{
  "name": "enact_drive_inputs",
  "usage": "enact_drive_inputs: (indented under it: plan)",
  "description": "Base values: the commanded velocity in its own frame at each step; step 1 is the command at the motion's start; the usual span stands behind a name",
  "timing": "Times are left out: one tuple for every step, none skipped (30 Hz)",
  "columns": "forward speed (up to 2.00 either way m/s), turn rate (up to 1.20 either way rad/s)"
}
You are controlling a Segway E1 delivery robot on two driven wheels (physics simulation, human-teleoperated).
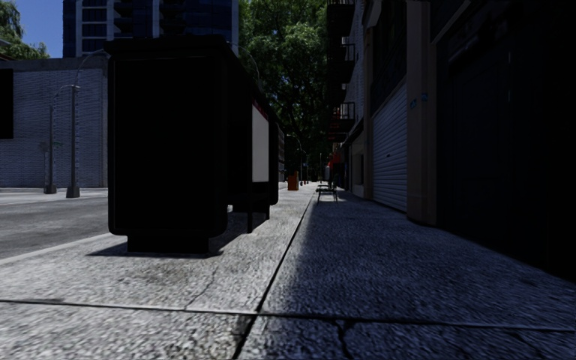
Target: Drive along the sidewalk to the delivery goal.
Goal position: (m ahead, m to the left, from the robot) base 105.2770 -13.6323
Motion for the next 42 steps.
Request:
enact_drive_inputs:
  plan:
    - [2.00, 0.00]
    - [2.00, 0.00]
    - [2.00, 0.00]
    - [2.00, 0.00]
    - [2.00, 0.00]
    - [2.00, 0.00]
    - [2.00, 0.00]
    - [2.00, 0.00]
    - [2.00, 0.00]
    - [2.00, 0.00]
    - [2.00, 0.00]
    - [2.00, 0.00]
    - [2.00, 0.00]
    - [2.00, -0.03]
    - [2.00, -0.03]
    - [2.00, -0.23]
    - [2.00, -0.49]
    - [2.00, -0.57]
    - [2.00, -0.57]
    - [2.00, -0.60]
    - [2.00, -0.60]
    - [2.00, -0.51]
    - [2.00, -0.51]
    - [2.00, -0.32]
    - [2.00, -0.18]
    - [2.00, -0.11]
    - [2.00, -0.11]
    - [2.00, -0.08]
    - [2.00, -0.08]
    - [2.00, -0.08]
    - [2.00, -0.08]
    - [2.00, -0.17]
    - [2.00, -0.25]
    - [2.00, -0.31]
    - [2.00, -0.31]
    - [2.00, -0.34]
    - [2.00, -0.34]
    - [2.00, -0.34]
    - [2.00, -0.12]
    - [2.00, 0.00]
    - [2.00, 0.00]
    - [2.00, 0.00]
